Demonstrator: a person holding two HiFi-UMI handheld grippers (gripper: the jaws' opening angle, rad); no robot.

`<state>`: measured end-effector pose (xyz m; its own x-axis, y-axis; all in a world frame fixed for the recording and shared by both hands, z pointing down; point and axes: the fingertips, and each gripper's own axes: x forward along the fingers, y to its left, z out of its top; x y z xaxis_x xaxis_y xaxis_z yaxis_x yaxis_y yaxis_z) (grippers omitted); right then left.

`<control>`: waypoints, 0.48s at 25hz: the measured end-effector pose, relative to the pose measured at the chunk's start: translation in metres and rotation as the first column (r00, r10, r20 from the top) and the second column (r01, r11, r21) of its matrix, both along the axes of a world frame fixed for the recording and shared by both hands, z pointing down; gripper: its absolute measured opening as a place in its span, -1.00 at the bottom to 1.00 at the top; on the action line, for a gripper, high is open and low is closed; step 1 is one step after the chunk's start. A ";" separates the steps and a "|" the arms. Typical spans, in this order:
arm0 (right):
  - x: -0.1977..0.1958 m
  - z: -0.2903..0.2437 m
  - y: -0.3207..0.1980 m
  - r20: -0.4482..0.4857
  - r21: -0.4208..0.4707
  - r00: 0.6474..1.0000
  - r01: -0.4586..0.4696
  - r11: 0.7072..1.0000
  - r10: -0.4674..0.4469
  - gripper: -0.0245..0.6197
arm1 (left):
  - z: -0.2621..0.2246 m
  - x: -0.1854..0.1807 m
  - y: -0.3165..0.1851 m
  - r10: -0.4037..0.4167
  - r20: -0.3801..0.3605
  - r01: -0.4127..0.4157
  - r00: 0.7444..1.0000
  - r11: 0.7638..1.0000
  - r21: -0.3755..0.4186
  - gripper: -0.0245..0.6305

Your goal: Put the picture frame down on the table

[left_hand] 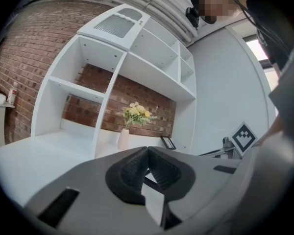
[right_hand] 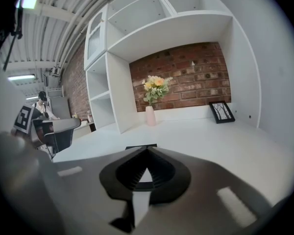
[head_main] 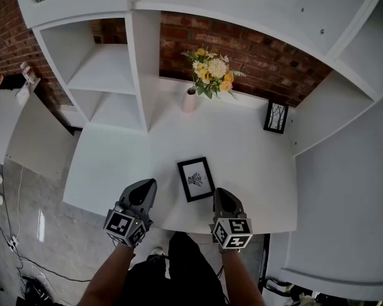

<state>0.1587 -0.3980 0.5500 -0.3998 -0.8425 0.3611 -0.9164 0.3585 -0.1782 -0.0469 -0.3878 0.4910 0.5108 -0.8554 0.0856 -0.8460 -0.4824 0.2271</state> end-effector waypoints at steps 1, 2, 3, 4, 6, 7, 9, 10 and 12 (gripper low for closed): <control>0.000 -0.004 0.004 0.001 0.013 1.000 0.002 1.000 -0.002 -0.91 | -0.001 0.001 0.002 0.007 -0.002 -0.007 1.000 1.000 0.000 -0.91; -0.001 -0.009 0.007 0.002 0.026 1.000 0.004 1.000 -0.004 -0.91 | -0.002 0.001 0.004 0.013 -0.002 -0.013 1.000 1.000 0.001 -0.91; -0.001 -0.013 0.011 0.004 0.038 1.000 0.004 0.999 -0.005 -0.91 | -0.003 0.002 0.006 0.019 0.000 -0.019 1.000 1.000 0.004 -0.91; -0.001 -0.017 0.014 0.008 0.050 1.000 0.003 0.999 -0.004 -0.91 | -0.005 0.002 0.009 0.024 0.001 -0.024 1.000 1.000 0.008 -0.91; -0.001 -0.024 0.022 0.018 0.071 1.000 -0.002 0.997 0.001 -0.91 | -0.008 0.002 0.013 0.032 -0.001 -0.032 0.999 0.999 0.018 -0.91; -0.001 -0.027 0.025 0.020 0.080 1.000 -0.004 0.997 0.003 -0.91 | -0.009 0.001 0.015 0.035 -0.004 -0.034 0.999 0.999 0.022 -0.91; -0.002 -0.032 0.033 0.020 0.098 1.000 -0.008 0.995 0.006 -0.91 | -0.010 0.000 0.020 0.041 -0.006 -0.041 0.999 0.999 0.028 -0.91; -0.003 -0.035 0.036 0.020 0.106 1.000 -0.010 0.994 0.008 -0.91 | -0.012 0.000 0.023 0.045 -0.007 -0.045 0.999 0.999 0.030 -0.91; -0.004 -0.040 0.043 0.018 0.122 1.000 -0.014 0.992 0.012 -0.91 | -0.015 0.000 0.028 0.054 -0.006 -0.054 0.999 0.998 0.029 -0.91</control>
<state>0.1549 -0.3551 0.5104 -0.3942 -0.8849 0.2482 -0.9181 0.3669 -0.1500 -0.0473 -0.3601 0.4759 0.5565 -0.8288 0.0579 -0.8171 -0.5335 0.2184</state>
